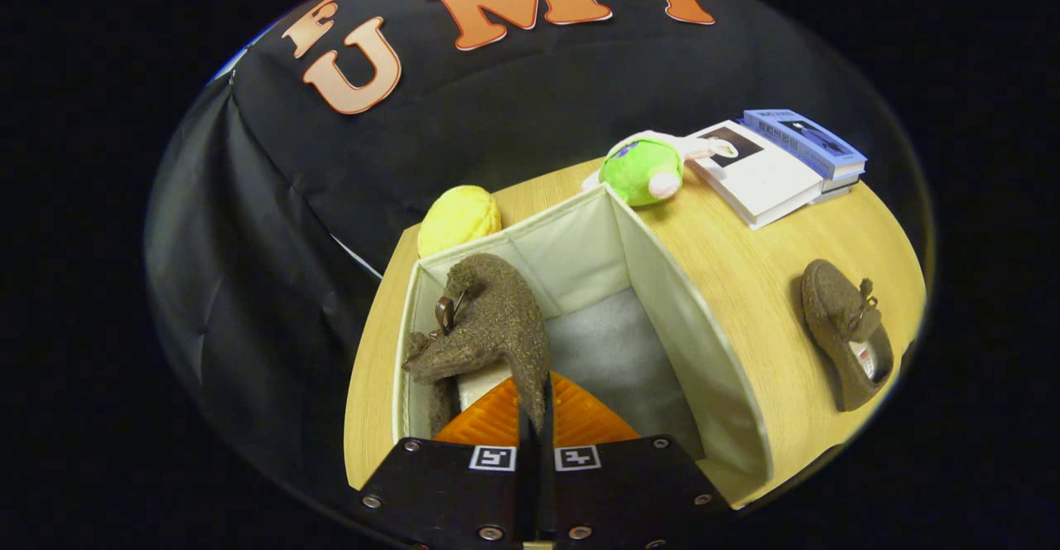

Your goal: Open the storage box then place both shoes into the box .Put the left shoe in first, then the right shoe, with the right side of both shoes facing outward in a uniform manner.

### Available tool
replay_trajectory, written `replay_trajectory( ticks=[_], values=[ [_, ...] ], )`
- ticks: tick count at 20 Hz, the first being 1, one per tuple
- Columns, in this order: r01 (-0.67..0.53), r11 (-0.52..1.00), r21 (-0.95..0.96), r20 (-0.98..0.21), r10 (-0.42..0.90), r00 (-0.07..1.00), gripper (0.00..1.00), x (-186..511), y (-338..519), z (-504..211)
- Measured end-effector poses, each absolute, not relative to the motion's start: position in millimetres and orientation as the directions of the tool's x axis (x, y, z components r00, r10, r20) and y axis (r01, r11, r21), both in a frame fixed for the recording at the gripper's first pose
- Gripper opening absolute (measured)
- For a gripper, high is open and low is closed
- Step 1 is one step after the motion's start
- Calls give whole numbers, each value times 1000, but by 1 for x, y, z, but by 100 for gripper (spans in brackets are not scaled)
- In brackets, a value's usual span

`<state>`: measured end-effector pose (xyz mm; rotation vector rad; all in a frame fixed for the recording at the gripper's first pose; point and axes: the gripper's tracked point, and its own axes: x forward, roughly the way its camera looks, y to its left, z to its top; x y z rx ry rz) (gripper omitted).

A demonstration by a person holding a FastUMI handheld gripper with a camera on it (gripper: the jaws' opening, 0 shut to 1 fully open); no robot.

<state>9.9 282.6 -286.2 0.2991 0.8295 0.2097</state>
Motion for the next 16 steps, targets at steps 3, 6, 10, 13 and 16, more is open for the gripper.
replay_trajectory(
  ticks=[3, 6, 10, 13, 16],
  values=[
    [-68, 949, 309, -726, 282, 627, 14, 4, 278, -295],
    [-86, 948, 306, -719, 289, 632, 59, 1, 273, -285],
    [-121, 932, 341, -681, 334, 651, 99, -3, 266, -255],
    [-173, 910, 376, -619, 386, 684, 99, -2, 254, -225],
    [-185, 919, 347, -567, 363, 740, 98, 6, 218, -204]
  ],
)
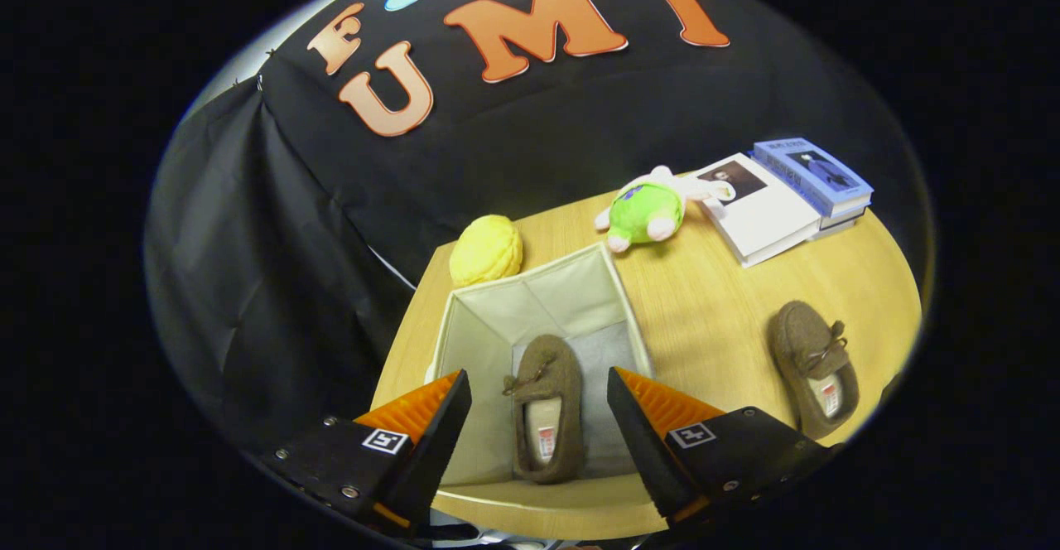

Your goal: Open the storage box then place both shoes into the box .Put the left shoe in first, then the right shoe, with the right side of both shoes facing outward in a uniform manner.

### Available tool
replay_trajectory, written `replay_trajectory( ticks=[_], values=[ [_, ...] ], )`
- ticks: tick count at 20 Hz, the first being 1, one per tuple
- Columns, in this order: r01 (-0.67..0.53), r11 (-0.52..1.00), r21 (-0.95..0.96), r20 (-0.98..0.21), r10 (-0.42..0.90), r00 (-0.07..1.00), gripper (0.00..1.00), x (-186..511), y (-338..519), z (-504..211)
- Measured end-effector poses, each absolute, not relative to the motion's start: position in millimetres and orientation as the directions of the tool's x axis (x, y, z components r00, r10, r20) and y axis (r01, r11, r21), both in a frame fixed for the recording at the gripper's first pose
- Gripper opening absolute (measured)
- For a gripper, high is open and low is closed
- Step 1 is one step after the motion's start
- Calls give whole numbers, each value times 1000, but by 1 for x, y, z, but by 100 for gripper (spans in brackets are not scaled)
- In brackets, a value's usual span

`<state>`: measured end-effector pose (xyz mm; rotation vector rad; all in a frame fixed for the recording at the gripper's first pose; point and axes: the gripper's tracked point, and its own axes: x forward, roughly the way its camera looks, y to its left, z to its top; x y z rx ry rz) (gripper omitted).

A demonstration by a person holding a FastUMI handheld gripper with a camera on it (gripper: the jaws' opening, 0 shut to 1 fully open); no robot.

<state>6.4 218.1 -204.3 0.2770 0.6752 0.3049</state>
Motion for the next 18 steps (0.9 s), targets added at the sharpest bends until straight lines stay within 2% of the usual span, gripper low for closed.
replay_trajectory(
  ticks=[9, 13, 18],
  values=[
    [-105, 974, 199, -523, 196, 830, 98, 26, 70, -200],
    [-36, 986, 161, -532, 117, 838, 98, 31, 10, -215],
    [-14, 998, 69, -563, 50, 825, 98, 22, -42, -253]
  ],
)
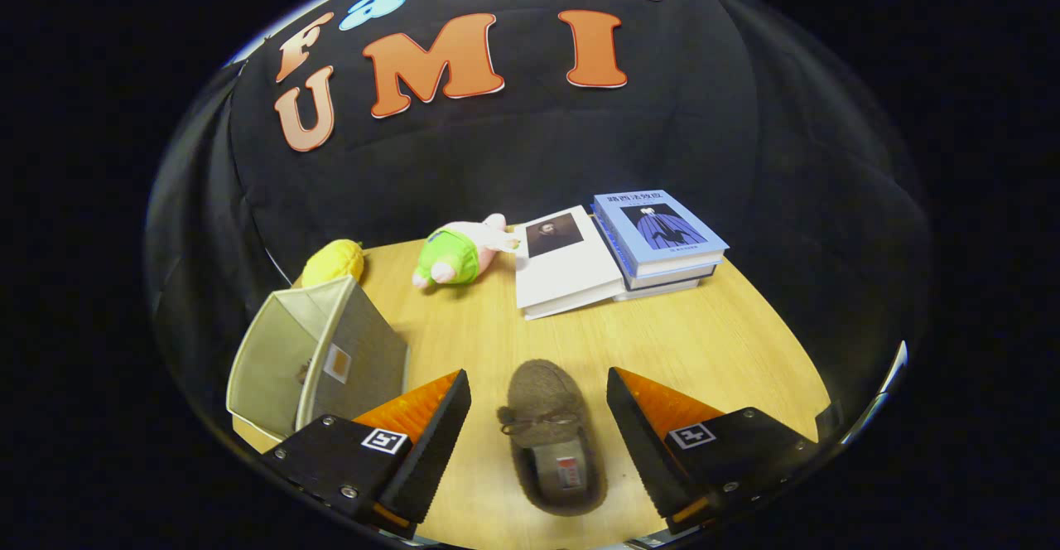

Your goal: Open the storage box then place both shoes into the box .Put the left shoe in first, then the right shoe, with the right side of both shoes facing outward in a uniform manner.

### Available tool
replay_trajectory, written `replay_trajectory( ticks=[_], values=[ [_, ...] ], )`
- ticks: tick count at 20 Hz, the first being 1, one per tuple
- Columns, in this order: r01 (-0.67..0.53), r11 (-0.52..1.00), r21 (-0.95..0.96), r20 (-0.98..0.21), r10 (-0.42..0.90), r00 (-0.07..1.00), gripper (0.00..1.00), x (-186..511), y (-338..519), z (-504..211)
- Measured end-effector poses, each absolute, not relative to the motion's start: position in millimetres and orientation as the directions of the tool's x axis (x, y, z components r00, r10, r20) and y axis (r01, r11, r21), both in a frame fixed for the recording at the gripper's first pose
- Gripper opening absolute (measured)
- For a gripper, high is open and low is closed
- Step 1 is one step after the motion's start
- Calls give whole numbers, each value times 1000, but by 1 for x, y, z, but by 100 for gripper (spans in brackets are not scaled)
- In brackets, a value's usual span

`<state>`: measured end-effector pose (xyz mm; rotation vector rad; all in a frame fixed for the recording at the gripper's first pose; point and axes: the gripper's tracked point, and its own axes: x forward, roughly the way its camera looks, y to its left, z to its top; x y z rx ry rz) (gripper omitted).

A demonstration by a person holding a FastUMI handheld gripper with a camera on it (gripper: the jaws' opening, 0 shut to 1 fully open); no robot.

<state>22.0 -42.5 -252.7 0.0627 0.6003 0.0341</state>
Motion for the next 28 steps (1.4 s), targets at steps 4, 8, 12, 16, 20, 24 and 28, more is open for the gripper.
replay_trajectory(
  ticks=[4, 8, 12, 16, 20, 24, 28],
  values=[
    [2, 1000, 10, -600, 4, 800, 99, 8, -70, -288],
    [-5, 1000, -6, -636, 0, 772, 99, -2, -78, -316],
    [-10, 1000, -21, -663, -7, 749, 99, -5, -81, -340],
    [-8, 1000, -15, -696, -5, 718, 98, -3, -81, -361],
    [-24, 1000, 15, -716, 27, 698, 81, 2, -73, -375],
    [-42, 997, 67, -740, 78, 668, 39, 1, -57, -385],
    [37, 999, 30, -727, -4, 687, 2, 3, -65, -383]
  ],
)
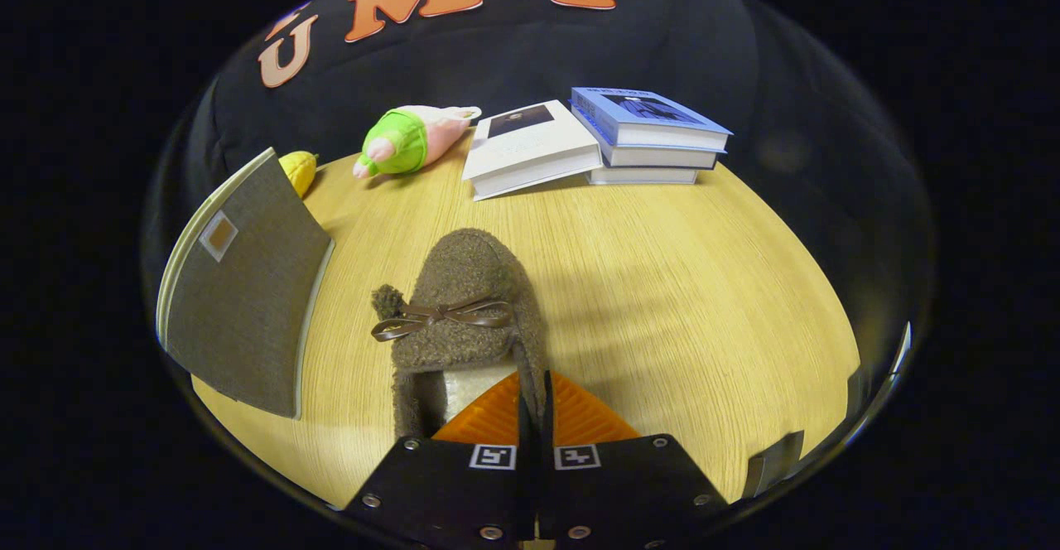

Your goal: Open the storage box then place both shoes into the box .Put the left shoe in first, then the right shoe, with the right side of both shoes facing outward in a uniform manner.

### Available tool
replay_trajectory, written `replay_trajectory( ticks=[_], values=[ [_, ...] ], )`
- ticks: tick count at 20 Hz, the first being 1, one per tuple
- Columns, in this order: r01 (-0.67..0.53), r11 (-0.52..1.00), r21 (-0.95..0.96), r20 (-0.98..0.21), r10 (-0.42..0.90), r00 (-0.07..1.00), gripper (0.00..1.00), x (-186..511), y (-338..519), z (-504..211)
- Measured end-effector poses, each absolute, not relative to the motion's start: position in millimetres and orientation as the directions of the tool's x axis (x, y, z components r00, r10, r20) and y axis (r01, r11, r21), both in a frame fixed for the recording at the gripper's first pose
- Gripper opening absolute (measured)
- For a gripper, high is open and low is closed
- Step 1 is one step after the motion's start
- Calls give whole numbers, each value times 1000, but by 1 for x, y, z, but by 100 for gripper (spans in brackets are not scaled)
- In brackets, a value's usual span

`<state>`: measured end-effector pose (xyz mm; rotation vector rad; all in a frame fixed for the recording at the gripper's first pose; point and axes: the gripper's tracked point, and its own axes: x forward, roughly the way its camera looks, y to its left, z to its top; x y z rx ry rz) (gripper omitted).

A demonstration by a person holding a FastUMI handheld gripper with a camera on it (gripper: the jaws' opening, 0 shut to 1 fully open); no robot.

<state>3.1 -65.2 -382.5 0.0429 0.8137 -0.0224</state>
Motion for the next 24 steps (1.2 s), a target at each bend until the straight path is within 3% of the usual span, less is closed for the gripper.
replay_trajectory(
  ticks=[4, 13, 19, 24],
  values=[
    [132, 985, 108, -722, -14, 692, 0, 2, -61, -367],
    [143, 960, 241, -622, 40, 782, 0, 12, -10, -263],
    [72, 936, 344, -553, 140, 822, 0, 14, 73, -194],
    [-5, 928, 371, -545, 223, 808, 0, 11, 146, -180]
  ],
)
